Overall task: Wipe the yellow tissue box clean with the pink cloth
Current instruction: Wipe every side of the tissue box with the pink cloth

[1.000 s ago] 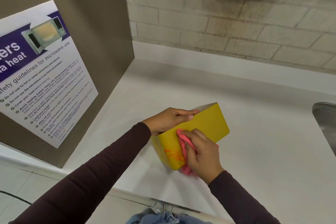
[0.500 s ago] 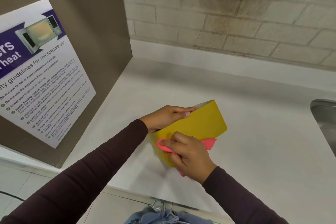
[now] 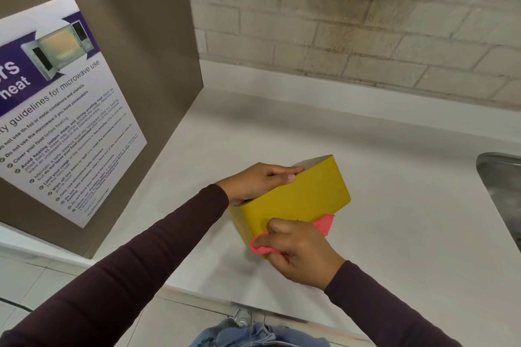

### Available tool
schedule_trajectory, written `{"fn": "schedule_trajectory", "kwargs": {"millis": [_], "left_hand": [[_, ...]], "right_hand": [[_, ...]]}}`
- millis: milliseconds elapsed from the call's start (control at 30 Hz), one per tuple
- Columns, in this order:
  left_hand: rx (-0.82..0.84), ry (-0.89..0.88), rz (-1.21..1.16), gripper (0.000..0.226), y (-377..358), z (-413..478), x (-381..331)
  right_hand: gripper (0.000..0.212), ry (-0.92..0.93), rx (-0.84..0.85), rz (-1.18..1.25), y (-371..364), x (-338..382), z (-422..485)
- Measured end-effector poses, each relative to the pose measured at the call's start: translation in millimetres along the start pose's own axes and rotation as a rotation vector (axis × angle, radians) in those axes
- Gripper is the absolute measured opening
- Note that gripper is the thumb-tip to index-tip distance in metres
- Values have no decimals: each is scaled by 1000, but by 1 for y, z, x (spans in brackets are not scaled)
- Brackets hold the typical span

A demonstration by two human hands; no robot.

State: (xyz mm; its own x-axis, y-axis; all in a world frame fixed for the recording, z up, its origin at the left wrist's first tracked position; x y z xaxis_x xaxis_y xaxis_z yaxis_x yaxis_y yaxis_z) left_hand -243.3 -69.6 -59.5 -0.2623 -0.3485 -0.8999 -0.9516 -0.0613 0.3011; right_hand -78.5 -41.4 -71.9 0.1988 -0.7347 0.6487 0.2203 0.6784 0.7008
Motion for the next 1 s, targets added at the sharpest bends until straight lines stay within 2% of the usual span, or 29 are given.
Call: {"fn": "schedule_trajectory", "kwargs": {"millis": [467, 733, 800, 833, 933, 1000], "left_hand": [[11, 39, -96, 31, 1, -1, -3], [-49, 23, -10, 37, 2, -4, -5], [-52, 19, 0, 37, 1, -4, -5], [-48, 18, 4, 37, 0, -4, -5], [-62, 17, -1, 36, 0, -2, -3], [-74, 23, -19, 34, 4, -1, 1]], "right_hand": [[25, -17, 9, 12, 1, 7, -14], [22, 3, 0, -70, 0, -3, -35], [22, -53, -93, -48, 8, -9, -42], [24, -122, -194, 29, 14, -10, -45], [32, -295, -532, 410, 40, -13, -48], [35, -329, -662, 592, 59, -13, -49]]}}
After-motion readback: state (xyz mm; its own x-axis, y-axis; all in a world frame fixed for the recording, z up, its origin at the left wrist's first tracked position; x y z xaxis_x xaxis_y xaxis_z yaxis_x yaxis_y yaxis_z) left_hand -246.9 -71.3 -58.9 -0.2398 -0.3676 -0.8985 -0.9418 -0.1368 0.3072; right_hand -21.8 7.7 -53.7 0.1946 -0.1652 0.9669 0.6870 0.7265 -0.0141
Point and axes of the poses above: each hand's wrist, its own z-axis towards the middle knuckle, its own y-axis out of the back of the hand, x = y × z, the point moved 1 cm from there along z, towards the middle knuckle, and after that the axes turned 8 degrees about z, right-handed, at the moved point
